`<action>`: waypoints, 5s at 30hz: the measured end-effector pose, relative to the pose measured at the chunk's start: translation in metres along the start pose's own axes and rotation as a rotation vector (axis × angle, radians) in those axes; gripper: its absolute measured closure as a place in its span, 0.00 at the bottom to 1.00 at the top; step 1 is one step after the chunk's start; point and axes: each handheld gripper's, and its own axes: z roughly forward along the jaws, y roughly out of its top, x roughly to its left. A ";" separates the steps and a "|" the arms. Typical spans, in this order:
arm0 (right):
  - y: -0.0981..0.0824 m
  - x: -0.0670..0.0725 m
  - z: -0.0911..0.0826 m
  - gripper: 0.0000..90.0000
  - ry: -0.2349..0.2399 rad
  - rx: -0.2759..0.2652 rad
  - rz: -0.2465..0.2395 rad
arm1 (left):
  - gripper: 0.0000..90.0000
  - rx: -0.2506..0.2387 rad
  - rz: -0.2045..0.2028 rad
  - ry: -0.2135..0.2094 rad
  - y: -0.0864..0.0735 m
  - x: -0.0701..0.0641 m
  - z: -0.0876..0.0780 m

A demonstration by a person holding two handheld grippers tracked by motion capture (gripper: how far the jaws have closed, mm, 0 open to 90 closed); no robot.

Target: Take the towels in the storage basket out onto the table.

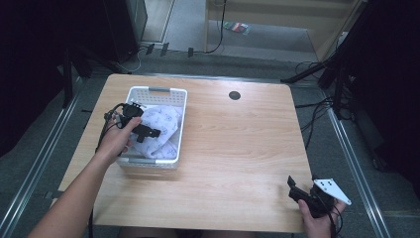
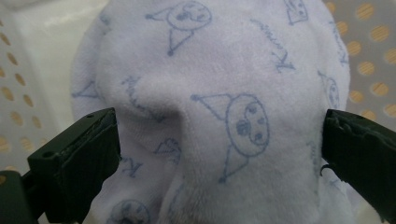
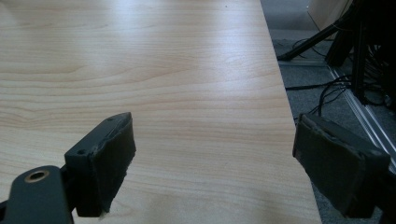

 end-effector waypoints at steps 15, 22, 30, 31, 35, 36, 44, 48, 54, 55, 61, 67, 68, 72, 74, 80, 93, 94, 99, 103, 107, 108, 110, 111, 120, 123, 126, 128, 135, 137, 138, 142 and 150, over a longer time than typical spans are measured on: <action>0.000 0.000 0.000 0.15 -0.003 0.001 0.001 | 0.12 0.204 0.052 0.053 0.000 -0.005 0.029; 0.000 0.000 0.000 0.15 -0.005 0.003 -0.002 | 0.06 0.258 0.090 0.083 0.000 -0.013 0.041; 0.000 0.001 0.001 0.15 -0.007 0.006 0.000 | 0.40 0.233 0.127 0.102 0.001 -0.018 0.032; 0.000 0.001 0.001 0.15 -0.008 0.006 -0.001 | 0.47 0.231 0.133 0.100 0.002 -0.018 0.030; 0.000 0.001 0.001 0.15 -0.007 0.007 -0.002 | 0.63 0.185 0.124 0.133 0.005 -0.019 0.024; 0.000 0.001 0.001 0.15 -0.006 0.008 -0.002 | 0.64 0.162 0.119 0.145 0.006 -0.019 0.021; 0.000 0.001 0.001 0.15 -0.007 0.007 -0.002 | 0.66 0.098 0.097 0.123 0.015 -0.017 -0.009; 0.000 0.001 0.001 0.15 -0.008 0.006 -0.003 | 0.66 0.068 0.100 0.128 0.019 -0.017 -0.024; 0.000 0.001 0.001 0.15 -0.008 0.008 -0.003 | 0.66 0.025 0.104 0.138 0.028 -0.016 -0.050; 0.000 0.001 0.001 0.15 -0.007 0.008 -0.002 | 0.66 0.020 0.104 0.140 0.029 -0.016 -0.053; 0.000 0.001 0.001 0.15 -0.008 0.009 -0.003 | 0.66 0.001 0.110 0.133 0.038 -0.018 -0.068; 0.000 0.001 0.001 0.15 -0.007 0.009 -0.002 | 0.65 -0.016 0.129 0.117 0.048 -0.026 -0.080; 0.000 0.001 0.001 0.15 -0.007 0.009 -0.003 | 0.65 -0.018 0.131 0.115 0.049 -0.028 -0.081; 0.000 0.001 0.001 0.15 -0.006 0.008 -0.002 | 0.65 -0.024 0.147 0.117 0.056 -0.034 -0.087; 0.000 0.001 0.001 0.15 -0.007 0.009 -0.002 | 0.65 -0.030 0.150 0.115 0.059 -0.036 -0.090; 0.000 0.001 0.001 0.15 -0.006 0.008 -0.001 | 0.65 -0.038 0.166 0.106 0.067 -0.045 -0.097; 0.000 0.001 0.001 0.15 -0.010 0.010 -0.003 | 0.65 -0.042 0.197 0.073 0.078 -0.063 -0.099; 0.000 0.001 0.001 0.15 -0.010 0.010 -0.004 | 0.65 -0.042 0.196 0.072 0.079 -0.065 -0.098; 0.000 0.001 0.001 0.15 -0.011 0.011 -0.005 | 0.64 -0.049 0.202 0.054 0.084 -0.072 -0.096; 0.000 0.001 0.001 0.15 -0.011 0.010 -0.005 | 0.64 -0.053 0.214 0.050 0.089 -0.082 -0.095; 0.000 0.001 0.001 0.15 -0.010 0.009 -0.001 | 0.64 -0.055 0.226 0.042 0.094 -0.091 -0.093; 0.000 0.001 0.001 0.15 -0.008 0.009 -0.007 | 0.64 -0.059 0.225 0.041 0.095 -0.094 -0.091; 0.000 0.002 0.001 0.15 -0.009 0.009 -0.006 | 0.64 -0.058 0.233 0.036 0.097 -0.098 -0.088; 0.000 0.002 0.001 0.15 -0.009 0.009 -0.007 | 0.64 -0.058 0.235 0.032 0.098 -0.101 -0.087; 0.000 0.003 0.001 0.15 -0.012 0.002 -0.018 | 0.64 -0.052 0.259 0.002 0.106 -0.123 -0.072; 0.000 0.002 0.001 0.15 -0.012 0.006 -0.008 | 0.64 -0.050 0.269 -0.005 0.108 -0.130 -0.065; 0.000 0.003 0.001 0.15 -0.014 0.005 -0.010 | 0.64 -0.046 0.281 -0.016 0.110 -0.138 -0.056; 0.000 0.003 0.001 0.15 -0.014 0.004 -0.010 | 0.64 -0.040 0.288 -0.028 0.111 -0.143 -0.049; 0.000 0.003 0.001 0.15 -0.011 0.000 -0.021 | 0.63 -0.033 0.299 -0.048 0.113 -0.158 -0.026; 0.000 0.003 0.001 0.15 -0.010 -0.003 -0.018 | 0.63 -0.021 0.310 -0.050 0.113 -0.161 -0.019; 0.000 0.003 0.001 0.15 -0.010 -0.004 -0.017 | 0.63 -0.016 0.309 -0.050 0.113 -0.163 -0.016; 0.000 0.003 0.000 0.15 -0.006 -0.006 -0.015 | 0.63 -0.003 0.305 -0.061 0.112 -0.169 0.000; 0.000 0.003 0.000 0.15 -0.005 -0.008 -0.018 | 0.62 0.048 0.283 -0.090 0.102 -0.183 0.039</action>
